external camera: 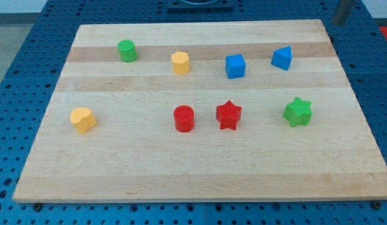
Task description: Place your hand at the bottom left corner
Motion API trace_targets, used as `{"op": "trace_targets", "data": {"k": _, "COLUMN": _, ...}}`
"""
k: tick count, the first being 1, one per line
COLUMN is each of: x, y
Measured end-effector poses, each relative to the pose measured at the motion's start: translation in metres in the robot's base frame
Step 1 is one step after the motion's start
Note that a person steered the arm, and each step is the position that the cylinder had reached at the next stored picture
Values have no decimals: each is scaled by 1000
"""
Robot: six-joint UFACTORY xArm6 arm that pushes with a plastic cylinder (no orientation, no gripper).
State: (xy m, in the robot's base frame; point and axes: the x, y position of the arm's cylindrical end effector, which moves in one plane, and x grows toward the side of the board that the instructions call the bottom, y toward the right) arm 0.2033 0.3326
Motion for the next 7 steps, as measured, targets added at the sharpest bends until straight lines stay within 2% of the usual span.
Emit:
{"op": "trace_targets", "data": {"k": 3, "x": 0, "y": -66}}
{"op": "trace_targets", "data": {"k": 4, "x": -12, "y": -183}}
{"op": "trace_targets", "data": {"k": 7, "x": -9, "y": -324}}
